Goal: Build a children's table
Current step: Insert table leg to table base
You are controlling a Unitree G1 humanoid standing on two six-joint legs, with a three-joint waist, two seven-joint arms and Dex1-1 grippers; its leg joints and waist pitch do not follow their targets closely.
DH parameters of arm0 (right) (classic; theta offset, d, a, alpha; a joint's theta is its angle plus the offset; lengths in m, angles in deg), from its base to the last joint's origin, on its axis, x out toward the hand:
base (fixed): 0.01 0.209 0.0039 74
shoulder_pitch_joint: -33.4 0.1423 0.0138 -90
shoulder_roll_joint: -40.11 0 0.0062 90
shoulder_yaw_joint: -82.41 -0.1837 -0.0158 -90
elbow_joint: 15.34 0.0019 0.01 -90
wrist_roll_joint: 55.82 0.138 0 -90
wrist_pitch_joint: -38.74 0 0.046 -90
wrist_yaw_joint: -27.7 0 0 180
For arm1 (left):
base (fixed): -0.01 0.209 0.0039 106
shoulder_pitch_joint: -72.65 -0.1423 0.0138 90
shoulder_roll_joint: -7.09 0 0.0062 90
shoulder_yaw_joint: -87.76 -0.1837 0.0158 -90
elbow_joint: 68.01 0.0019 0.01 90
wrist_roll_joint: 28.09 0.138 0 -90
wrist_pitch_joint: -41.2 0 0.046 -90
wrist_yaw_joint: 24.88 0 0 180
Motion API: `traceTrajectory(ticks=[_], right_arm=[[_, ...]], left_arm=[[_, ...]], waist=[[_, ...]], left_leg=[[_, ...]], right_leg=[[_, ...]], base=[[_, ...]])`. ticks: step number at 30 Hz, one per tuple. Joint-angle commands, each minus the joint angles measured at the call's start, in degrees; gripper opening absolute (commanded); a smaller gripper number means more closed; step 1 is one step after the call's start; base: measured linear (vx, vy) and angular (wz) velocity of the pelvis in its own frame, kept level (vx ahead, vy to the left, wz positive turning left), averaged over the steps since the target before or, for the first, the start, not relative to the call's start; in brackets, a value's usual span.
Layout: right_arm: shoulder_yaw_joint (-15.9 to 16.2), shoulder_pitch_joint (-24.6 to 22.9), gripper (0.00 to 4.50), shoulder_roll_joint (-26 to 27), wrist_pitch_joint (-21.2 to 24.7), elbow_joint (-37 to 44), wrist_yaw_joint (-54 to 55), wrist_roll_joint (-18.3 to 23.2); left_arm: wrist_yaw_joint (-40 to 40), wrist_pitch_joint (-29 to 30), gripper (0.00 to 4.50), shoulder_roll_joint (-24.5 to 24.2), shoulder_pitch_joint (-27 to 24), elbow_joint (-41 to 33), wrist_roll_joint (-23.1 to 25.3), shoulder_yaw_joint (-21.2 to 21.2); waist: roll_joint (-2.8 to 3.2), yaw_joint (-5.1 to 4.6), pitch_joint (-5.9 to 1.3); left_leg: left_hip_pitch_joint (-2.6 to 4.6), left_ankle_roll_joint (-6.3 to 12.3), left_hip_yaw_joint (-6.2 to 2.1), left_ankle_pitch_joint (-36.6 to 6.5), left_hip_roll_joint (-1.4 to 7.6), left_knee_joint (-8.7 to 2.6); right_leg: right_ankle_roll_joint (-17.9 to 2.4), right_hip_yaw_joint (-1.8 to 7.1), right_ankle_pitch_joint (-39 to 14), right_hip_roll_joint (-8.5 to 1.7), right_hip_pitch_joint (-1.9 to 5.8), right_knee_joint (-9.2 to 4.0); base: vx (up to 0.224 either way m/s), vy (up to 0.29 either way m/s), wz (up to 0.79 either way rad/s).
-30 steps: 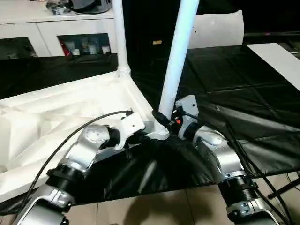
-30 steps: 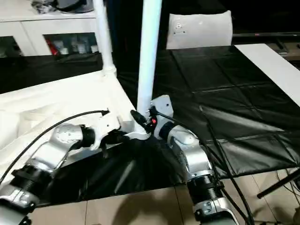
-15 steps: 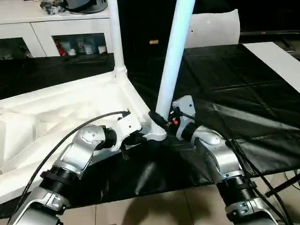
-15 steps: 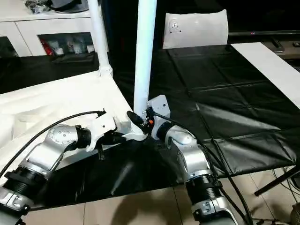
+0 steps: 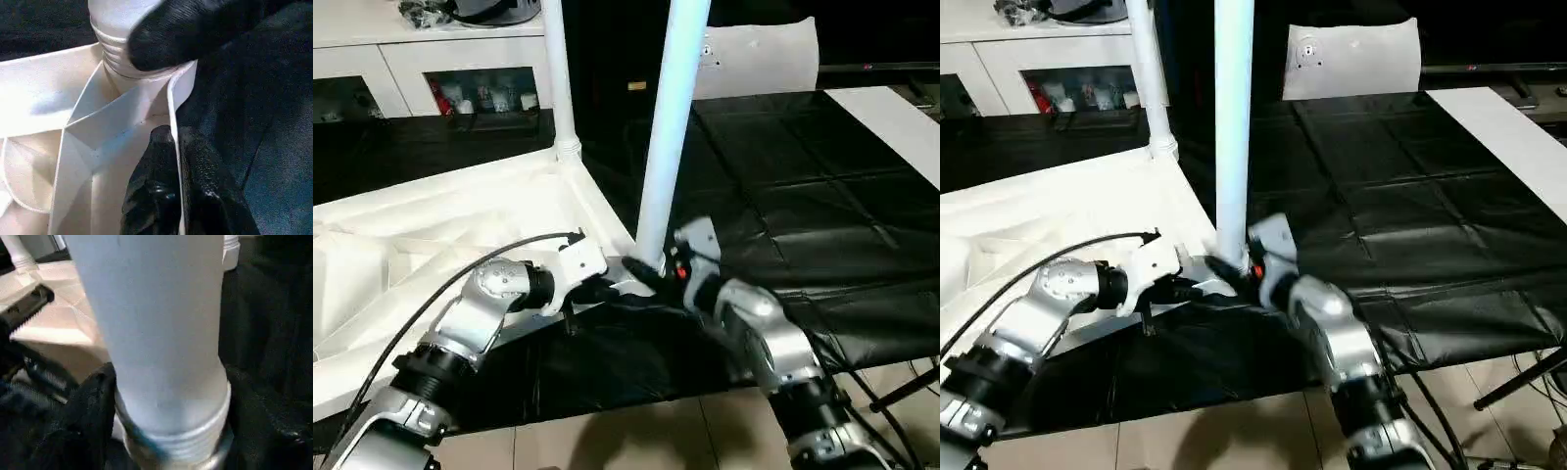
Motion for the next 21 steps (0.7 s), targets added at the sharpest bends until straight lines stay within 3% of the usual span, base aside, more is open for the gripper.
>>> traceTrajectory(ticks=[1,4,9,15,20,21], right_arm=[[-0.48,-1.83,3.68,-1.67,0.91,0.31,-0.9,-0.58],[-0.45,-5.17,3.95,-4.22,0.67,4.22,-4.18,0.89],[-1.19,-8.0,4.32,-7.16,0.16,7.96,-7.6,2.35],[-3.04,-9.21,4.43,-11.73,0.05,12.28,-14.38,5.9],[1.2,-7.99,4.43,-17.85,0.52,15.15,-25.59,6.14],[1.69,-7.42,4.43,-18.17,0.19,14.89,-26.66,6.01]], left_arm=[[2.53,-1.43,0.0,-2.54,-0.33,1.97,2.17,-1.21],[5.61,-4.87,0.0,-3.86,-0.06,3.44,2.07,-2.26],[9.5,-7.95,0.0,-4.89,0.19,4.63,1.39,-3.54],[15.62,-11.19,0.0,-5.63,0.86,5.81,0.34,-5.19],[22.23,-15.62,0.0,-6.44,2.94,8.53,1.23,-7.87],[23.09,-16.24,0.0,-6.42,3.25,8.8,1.31,-8.14]], waist=[[0.53,0.4,-2.77],[0.59,0.71,-2.82],[0.57,1.18,-2.68],[0.63,1.61,-2.82],[0.33,2.41,-2.8],[0.54,2.71,-2.76]], left_leg=[[-0.07,1.7,-0.07,-5.51,1.47,-2.5],[-0.18,2.76,-0.14,-4.06,1.36,-2.24],[-0.03,2.63,-0.13,-6.19,1.54,-2.34],[0.04,3.53,-0.05,-5.25,1.61,-2.07],[-0.1,4.72,0.09,-5.06,1.59,-1.74],[0.0,4.61,0.1,-5.79,1.65,-1.77]], right_leg=[[-13.1,2.92,9.23,-4.32,2.28,-3.48],[-12.87,2.81,13.01,-4.19,2.42,-3.22],[-12.59,2.78,9.36,-4.34,2.36,-3.49],[-13.34,2.75,11.2,-4.24,2.41,-3.24],[-13.59,2.58,11.2,-4.28,2.38,-3.08],[-13.73,2.57,9.46,-4.35,2.26,-3.13]], base=[[0.0,0.0,0.0],[0.0,0.0,0.0],[0.0,0.0,0.0],[0.0,0.0,0.0],[0.0,0.0,0.0],[0.0,0.0,0.0]])
